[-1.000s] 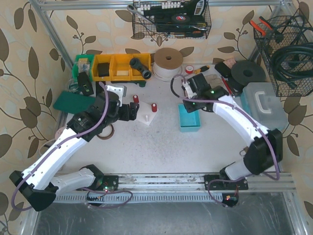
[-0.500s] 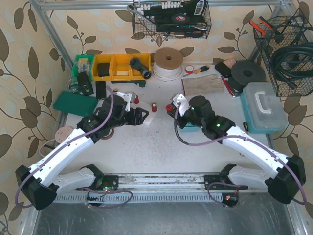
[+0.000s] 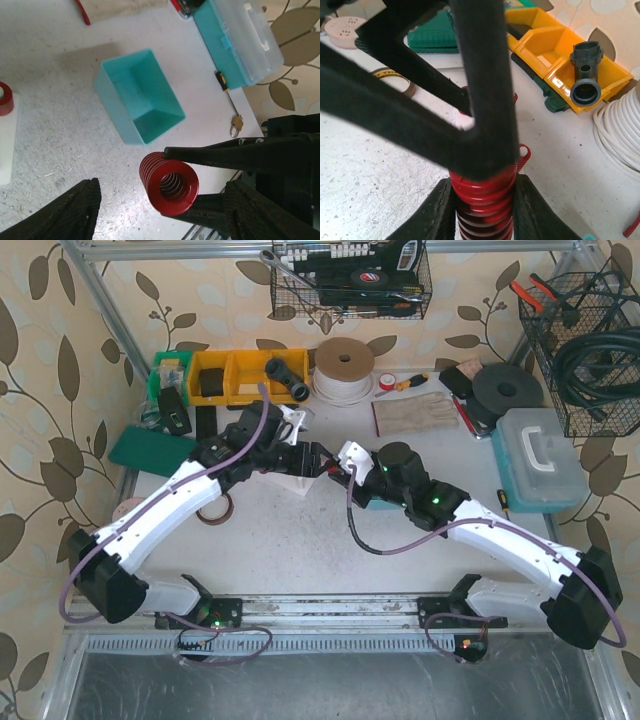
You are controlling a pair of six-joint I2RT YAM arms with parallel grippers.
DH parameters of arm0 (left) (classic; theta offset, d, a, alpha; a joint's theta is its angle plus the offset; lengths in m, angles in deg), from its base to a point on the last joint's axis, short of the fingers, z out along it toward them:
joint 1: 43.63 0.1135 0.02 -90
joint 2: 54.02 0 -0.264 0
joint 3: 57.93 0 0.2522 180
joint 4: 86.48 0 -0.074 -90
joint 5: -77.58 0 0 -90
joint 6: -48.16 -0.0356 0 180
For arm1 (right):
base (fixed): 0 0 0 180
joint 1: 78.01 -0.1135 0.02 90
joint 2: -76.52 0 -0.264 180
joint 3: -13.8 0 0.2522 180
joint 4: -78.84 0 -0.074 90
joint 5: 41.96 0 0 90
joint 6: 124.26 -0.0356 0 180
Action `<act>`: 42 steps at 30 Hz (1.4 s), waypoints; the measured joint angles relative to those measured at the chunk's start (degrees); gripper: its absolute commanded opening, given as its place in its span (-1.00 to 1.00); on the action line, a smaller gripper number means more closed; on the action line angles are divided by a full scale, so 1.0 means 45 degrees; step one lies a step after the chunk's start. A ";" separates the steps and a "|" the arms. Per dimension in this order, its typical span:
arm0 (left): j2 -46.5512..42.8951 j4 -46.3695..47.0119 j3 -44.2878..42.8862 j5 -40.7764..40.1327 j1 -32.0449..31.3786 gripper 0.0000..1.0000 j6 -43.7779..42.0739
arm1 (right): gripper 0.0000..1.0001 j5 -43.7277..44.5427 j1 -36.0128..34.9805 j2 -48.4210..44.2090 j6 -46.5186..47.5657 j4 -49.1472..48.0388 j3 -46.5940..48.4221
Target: Install the large spring
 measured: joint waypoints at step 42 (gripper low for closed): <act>0.2472 -0.1948 -0.1719 -0.0034 0.0029 -1.00 -0.1180 | 0.99 0.2113 -0.0495 -0.1243 -0.1025 -0.0573 -0.1962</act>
